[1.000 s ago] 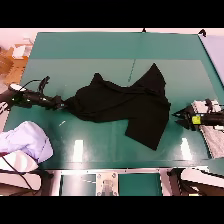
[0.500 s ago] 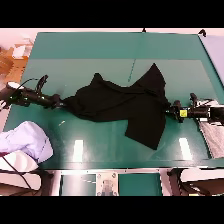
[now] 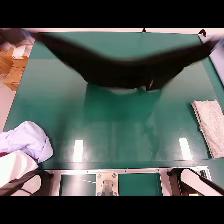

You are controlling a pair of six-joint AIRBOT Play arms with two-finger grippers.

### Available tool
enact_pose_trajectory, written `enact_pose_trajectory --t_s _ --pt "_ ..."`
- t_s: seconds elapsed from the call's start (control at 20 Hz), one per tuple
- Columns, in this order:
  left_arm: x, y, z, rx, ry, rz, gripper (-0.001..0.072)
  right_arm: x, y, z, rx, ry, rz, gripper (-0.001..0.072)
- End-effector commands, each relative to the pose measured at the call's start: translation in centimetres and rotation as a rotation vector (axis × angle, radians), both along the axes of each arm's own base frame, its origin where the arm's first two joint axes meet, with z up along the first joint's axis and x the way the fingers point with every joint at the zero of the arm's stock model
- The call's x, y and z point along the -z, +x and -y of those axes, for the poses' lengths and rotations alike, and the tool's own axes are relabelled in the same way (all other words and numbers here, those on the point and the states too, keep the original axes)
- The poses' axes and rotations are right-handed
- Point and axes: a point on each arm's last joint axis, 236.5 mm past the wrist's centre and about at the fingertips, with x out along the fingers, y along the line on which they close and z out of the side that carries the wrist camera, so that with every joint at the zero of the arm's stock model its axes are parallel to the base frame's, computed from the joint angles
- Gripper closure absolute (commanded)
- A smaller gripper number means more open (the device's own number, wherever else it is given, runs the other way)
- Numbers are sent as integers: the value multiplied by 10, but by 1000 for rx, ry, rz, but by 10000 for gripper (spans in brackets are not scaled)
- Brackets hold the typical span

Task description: Fold the shirts.

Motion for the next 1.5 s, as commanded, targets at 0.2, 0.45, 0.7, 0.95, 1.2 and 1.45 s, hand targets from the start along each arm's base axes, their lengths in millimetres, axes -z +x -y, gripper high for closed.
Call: enact_pose_trajectory --t_s 0.2,0.45,0.7,0.95,1.2,1.45 --pt "-239 -213 -3 -324 101 738 686 -242 -192 -75 349 -340 723 696" --pt "-155 -148 -23 -334 190 363 685 -196 -159 -39 397 -289 512 696" --pt "8 -24 -17 -133 97 -115 685 -56 -68 17 295 -70 181 696" --pt "232 72 16 -53 42 -535 686 174 44 45 286 69 -225 696" --pt "347 132 2 -183 -41 -699 686 345 132 57 215 161 -562 696" --pt "336 168 -17 -296 -79 -591 687 344 200 64 133 244 -523 697"
